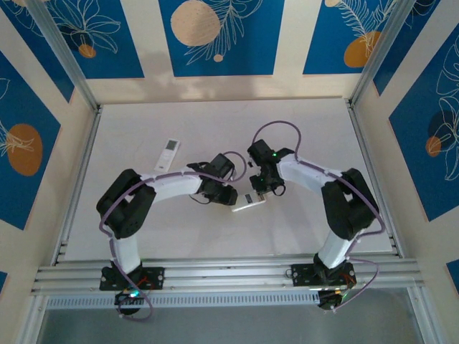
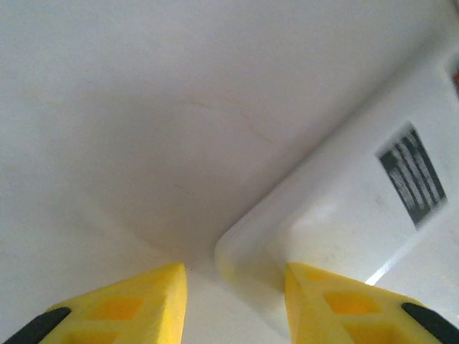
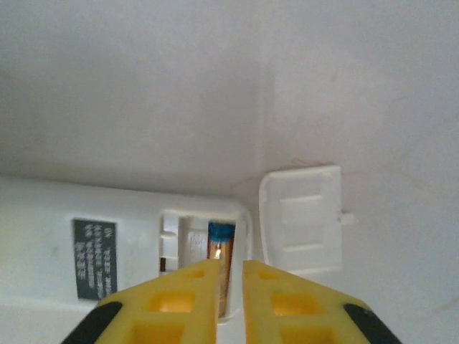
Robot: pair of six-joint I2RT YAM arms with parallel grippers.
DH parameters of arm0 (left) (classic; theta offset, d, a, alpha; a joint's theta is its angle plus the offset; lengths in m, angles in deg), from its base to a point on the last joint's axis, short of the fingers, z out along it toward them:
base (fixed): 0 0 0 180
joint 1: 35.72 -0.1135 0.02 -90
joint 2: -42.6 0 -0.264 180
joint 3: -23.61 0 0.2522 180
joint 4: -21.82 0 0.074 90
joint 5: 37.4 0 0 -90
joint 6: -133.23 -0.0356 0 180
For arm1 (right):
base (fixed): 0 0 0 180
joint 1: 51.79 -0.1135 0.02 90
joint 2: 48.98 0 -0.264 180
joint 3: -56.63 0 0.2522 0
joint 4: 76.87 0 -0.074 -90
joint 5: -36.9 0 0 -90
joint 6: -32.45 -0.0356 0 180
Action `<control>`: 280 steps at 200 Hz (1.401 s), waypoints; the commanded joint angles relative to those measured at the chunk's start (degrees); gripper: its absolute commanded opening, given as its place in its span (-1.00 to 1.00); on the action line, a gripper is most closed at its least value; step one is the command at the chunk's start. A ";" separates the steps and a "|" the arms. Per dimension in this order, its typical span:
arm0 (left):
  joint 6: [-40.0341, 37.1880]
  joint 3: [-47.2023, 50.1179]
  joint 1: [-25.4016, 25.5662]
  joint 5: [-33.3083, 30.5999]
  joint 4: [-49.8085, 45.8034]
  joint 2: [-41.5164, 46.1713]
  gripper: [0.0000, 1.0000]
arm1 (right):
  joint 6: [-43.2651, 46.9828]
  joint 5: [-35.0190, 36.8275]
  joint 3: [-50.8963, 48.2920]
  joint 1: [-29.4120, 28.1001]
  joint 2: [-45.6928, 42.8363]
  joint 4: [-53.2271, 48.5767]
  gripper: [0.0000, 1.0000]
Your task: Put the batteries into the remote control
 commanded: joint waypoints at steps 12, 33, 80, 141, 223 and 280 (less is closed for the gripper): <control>-5.14 -1.54 -2.85 -10.16 -7.08 -1.05 -0.14 | -4.24 -2.01 1.02 1.36 -8.93 -2.29 -0.50; -4.79 -1.87 -3.06 -7.45 -5.78 -0.02 -0.14 | -4.61 -1.38 0.55 2.85 -10.85 -2.29 -0.46; -3.44 1.47 -3.55 -5.90 -3.33 7.63 -0.01 | -4.88 -4.76 0.05 3.84 -11.94 -1.70 -0.38; -23.30 0.00 -4.79 -12.13 -15.54 11.87 0.01 | -5.03 -7.40 -0.68 3.64 -12.55 0.18 -0.30; -28.96 -9.81 -5.92 -13.76 -21.95 -2.16 -0.07 | -4.85 -7.74 -0.63 3.57 -12.97 -1.03 -0.29; -27.24 -11.24 -7.55 -10.51 -21.32 -6.76 -0.42 | -4.86 -7.17 -0.69 3.64 -13.19 -1.54 -0.28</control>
